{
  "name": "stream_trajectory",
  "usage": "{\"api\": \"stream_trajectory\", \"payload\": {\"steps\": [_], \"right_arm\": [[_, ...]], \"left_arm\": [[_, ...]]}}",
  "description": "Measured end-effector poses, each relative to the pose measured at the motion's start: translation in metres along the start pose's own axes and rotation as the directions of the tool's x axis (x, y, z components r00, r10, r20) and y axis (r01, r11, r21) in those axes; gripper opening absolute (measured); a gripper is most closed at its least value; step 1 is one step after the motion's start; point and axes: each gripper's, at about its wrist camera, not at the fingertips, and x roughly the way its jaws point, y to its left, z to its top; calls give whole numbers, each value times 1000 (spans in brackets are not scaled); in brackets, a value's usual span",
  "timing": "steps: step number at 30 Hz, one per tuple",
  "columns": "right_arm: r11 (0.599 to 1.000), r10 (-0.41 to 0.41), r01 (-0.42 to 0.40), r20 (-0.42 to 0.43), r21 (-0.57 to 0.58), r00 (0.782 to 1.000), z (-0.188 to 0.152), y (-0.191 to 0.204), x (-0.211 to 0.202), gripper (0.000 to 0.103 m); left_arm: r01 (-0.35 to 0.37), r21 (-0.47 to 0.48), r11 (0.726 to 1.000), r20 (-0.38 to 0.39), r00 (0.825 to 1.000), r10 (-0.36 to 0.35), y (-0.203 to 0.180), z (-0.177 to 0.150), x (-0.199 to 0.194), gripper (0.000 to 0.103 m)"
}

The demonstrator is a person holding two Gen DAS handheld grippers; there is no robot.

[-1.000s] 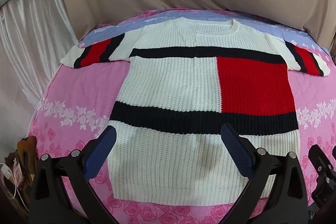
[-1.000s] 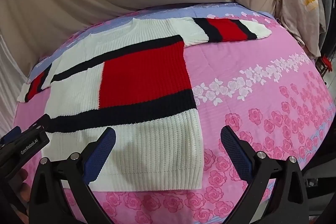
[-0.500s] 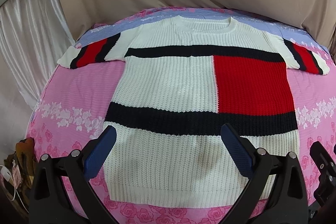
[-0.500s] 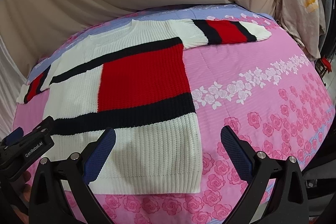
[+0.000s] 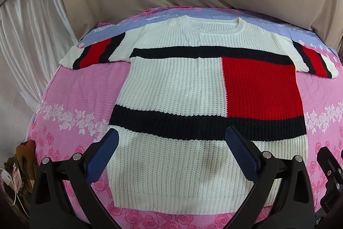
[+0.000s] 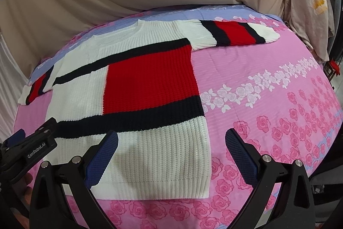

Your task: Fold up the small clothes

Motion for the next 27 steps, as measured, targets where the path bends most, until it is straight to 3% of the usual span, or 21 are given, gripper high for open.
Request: {"api": "stream_trajectory", "payload": {"steps": [27], "right_arm": [[1000,9,-9,-5,5,1000,-1,0,3,98]], "left_arm": [[-3,14,1000,-8,1000,3,-5,3,4,97]]}}
